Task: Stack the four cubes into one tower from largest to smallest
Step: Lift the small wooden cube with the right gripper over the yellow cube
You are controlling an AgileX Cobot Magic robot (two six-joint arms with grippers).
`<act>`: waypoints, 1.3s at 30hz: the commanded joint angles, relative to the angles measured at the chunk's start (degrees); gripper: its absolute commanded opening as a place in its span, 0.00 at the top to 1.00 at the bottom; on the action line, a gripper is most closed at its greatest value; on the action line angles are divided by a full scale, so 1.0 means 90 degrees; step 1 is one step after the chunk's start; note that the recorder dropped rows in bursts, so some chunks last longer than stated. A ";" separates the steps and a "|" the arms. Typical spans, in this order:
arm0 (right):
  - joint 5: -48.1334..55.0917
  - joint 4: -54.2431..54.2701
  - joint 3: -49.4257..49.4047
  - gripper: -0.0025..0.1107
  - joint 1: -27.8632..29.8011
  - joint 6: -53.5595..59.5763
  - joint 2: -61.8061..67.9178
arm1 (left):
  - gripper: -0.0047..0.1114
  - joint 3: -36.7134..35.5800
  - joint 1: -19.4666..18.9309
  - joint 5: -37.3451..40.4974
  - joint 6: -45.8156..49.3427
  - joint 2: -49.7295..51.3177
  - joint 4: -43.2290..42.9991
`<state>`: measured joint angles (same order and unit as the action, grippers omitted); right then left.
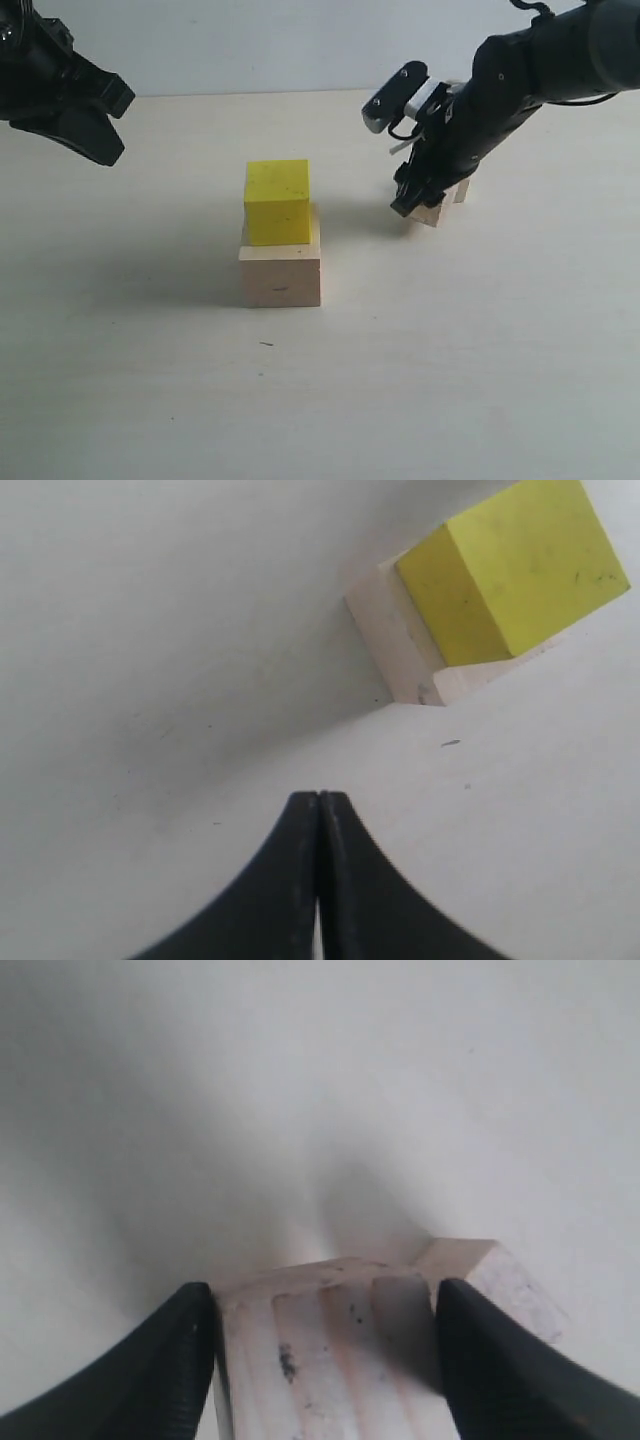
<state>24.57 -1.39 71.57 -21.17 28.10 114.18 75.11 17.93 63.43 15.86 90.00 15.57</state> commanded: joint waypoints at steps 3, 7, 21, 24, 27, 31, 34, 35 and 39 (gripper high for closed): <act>-0.0006 0.0194 0.0041 0.98 0.0021 -0.0001 -0.0774 | 0.96 0.0006 0.0013 -0.0161 0.0051 -0.0073 0.0029; 0.0204 0.0348 0.0041 0.98 0.0021 -0.0001 -0.1281 | 0.96 0.0006 0.0013 0.0003 0.0101 -0.0073 0.0029; 0.3200 0.1609 0.2010 0.98 0.0021 0.0980 -0.2309 | 0.96 0.0006 0.0013 0.0685 0.0602 -0.0073 0.0004; 0.3864 0.1694 0.2702 0.98 0.0021 0.1223 -0.2112 | 0.96 0.0006 0.0013 0.0718 0.0735 -0.0073 0.0004; 0.4371 0.1698 0.3269 0.98 0.0021 0.1418 -0.1826 | 0.96 0.0006 0.0013 0.0721 0.0750 -0.0073 0.0004; 0.4916 0.1906 0.3750 0.98 -0.0067 0.1631 -0.1390 | 0.96 0.0006 0.0013 0.0726 0.0872 -0.0073 0.0004; 0.5044 0.2012 0.3910 0.98 -0.0307 0.2133 -0.1133 | 0.96 0.0006 0.0013 0.0726 0.0872 -0.0073 0.0004; 0.5044 0.2061 0.3942 0.98 -0.0405 0.2287 -0.1071 | 0.96 0.0006 0.0013 0.0726 0.0872 -0.0073 0.0004; 0.5044 0.2111 0.3942 0.98 -0.0776 0.2887 -0.0896 | 0.96 0.0006 0.0013 0.0726 0.0872 -0.0073 0.0004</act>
<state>69.71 16.67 106.47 -26.27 50.10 105.39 75.11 17.93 69.88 23.34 90.00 15.47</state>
